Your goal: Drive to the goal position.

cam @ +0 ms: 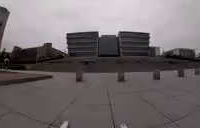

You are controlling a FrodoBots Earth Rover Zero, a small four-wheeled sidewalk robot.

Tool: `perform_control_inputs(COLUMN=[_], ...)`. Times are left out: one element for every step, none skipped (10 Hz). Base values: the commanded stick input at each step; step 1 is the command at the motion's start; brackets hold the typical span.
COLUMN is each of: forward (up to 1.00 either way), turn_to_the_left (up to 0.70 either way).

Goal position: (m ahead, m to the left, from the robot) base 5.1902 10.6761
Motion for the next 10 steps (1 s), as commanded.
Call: perform_control_inputs(forward=[0.70,0.70,0.70,0.70,0.70,0.70,0.70,0.70,0.70,0.70], turn_to_the_left=[0.00,0.00,0.00,0.00,0.00,0.00,0.00,-0.05,-0.24,-0.11])
